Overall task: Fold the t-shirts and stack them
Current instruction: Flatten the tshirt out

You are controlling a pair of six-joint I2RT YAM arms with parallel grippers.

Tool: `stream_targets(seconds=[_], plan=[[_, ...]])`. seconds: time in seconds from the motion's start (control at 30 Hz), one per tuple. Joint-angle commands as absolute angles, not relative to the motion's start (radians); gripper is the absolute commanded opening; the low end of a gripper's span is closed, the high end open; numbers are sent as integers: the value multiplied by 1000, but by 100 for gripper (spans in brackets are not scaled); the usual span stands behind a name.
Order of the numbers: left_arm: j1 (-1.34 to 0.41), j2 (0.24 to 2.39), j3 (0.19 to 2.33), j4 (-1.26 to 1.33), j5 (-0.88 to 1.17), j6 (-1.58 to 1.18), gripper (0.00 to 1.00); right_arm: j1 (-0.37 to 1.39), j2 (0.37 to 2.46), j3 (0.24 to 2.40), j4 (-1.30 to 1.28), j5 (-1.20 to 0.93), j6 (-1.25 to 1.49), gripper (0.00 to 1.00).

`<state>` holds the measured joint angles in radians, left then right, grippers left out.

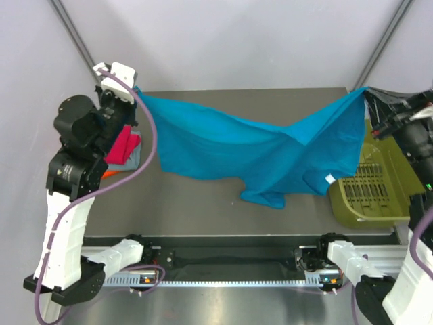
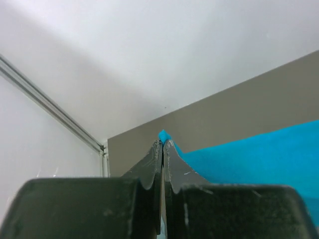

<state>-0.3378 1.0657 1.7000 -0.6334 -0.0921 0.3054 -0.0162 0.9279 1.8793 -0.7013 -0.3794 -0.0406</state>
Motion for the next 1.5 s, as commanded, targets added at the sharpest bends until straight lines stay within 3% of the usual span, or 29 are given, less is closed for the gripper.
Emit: stream_targets(seconds=[0.0,0.5,0.67,0.8,0.9,1.2,1.47], plan=[[-310,1029,1782,-644,-41,270,0,-28,878,1947,-727,-365,-6,0],[-249,873,1802,-796,61,298,0,-29,842,2229,-902,-362,-43,0],[-249,887,1754,-678,12,325,0,-31,906,2215,-815,-362,-5,0],[-249,868,1536,-508,11,448,0,-41,992,2177,-686,-371,18,0],[-249,897,1447,-457,-40,479,0,-43,1041,2009,-628,-376,-26,0],[-249,1121,1155,-270,-98,527,0,-40,1244,1583,-448,-371,-127,0],[-172,1593,1322,-190,-129,515,0,-8,1641,1630,-371,-307,-189,0]])
